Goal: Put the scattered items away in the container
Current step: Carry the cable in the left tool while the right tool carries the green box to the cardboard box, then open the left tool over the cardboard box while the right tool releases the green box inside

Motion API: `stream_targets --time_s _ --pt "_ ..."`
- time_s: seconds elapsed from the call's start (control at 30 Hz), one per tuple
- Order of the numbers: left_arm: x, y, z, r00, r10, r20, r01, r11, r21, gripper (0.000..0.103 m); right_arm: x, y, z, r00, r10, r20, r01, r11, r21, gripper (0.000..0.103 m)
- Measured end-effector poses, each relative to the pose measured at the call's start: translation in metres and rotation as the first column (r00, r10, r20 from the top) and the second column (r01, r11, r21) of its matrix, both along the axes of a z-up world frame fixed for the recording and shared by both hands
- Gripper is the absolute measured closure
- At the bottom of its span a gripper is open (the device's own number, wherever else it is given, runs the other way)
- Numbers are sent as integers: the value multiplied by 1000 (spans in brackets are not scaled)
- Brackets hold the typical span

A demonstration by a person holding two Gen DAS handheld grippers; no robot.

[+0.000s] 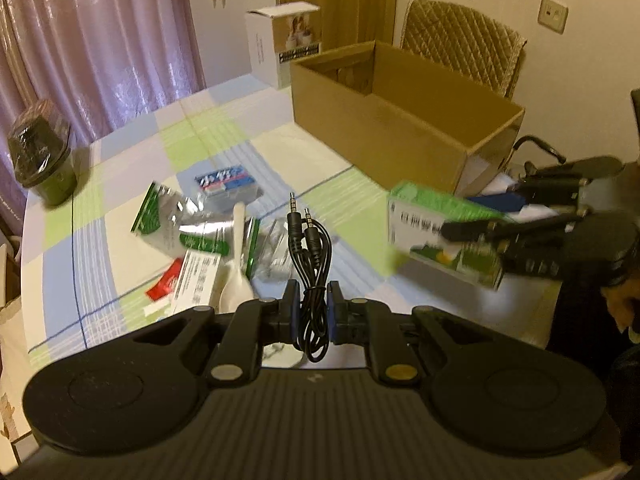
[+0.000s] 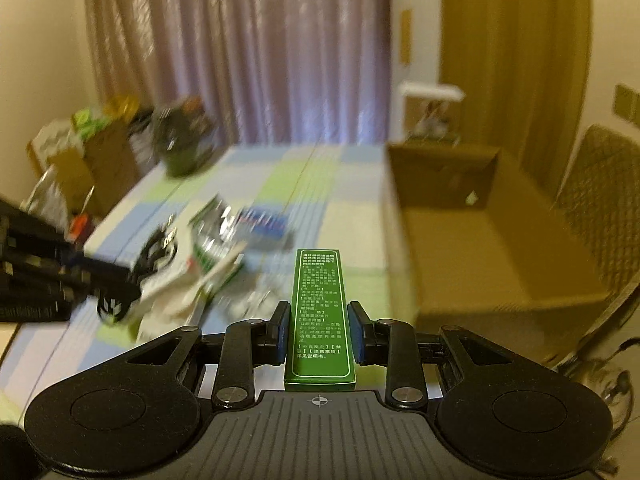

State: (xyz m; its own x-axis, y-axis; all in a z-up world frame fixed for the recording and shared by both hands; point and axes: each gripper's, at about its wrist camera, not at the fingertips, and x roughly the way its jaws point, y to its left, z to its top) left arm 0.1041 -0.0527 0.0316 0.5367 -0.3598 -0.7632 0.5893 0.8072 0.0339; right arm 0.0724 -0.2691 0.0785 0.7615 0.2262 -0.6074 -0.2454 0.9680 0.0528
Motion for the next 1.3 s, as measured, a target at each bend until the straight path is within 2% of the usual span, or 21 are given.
stream_targets --time_s 0.17,0.33,0.57,0.77,1.03,1.07,1.1,1.13,1.3 --pt "8 -30 16 1000 -22 22 23 999 -36 93 14 -39 34 995 -56 80 56 998 5 71" --pt "19 -78 33 996 -73 46 76 994 -73 93 36 -80 51 986 -110 123 113 993 -17 70" --pt "48 -148 46 991 -122 50 127 984 -122 93 61 -127 43 983 -149 106 155 987 -50 70" --pt "71 -196 36 991 -130 24 132 982 -138 93 76 -150 34 983 -164 87 169 985 -46 70" --pt "91 -225 17 993 -120 -8 118 985 -129 92 96 -157 17 985 -163 59 166 985 -39 70" --pt "93 -226 15 994 -113 -7 111 986 -126 89 96 -158 16 985 -165 58 167 985 -37 70" --pt "93 -227 14 994 -106 -7 105 987 -125 76 100 -160 15 985 -166 56 168 985 -35 70" --pt "94 -226 12 995 -103 -11 101 987 -128 73 100 -161 14 984 -167 54 169 985 -33 70" --pt "90 -215 10 996 -87 0 86 990 -114 73 105 -160 11 986 -161 47 163 986 -35 70"
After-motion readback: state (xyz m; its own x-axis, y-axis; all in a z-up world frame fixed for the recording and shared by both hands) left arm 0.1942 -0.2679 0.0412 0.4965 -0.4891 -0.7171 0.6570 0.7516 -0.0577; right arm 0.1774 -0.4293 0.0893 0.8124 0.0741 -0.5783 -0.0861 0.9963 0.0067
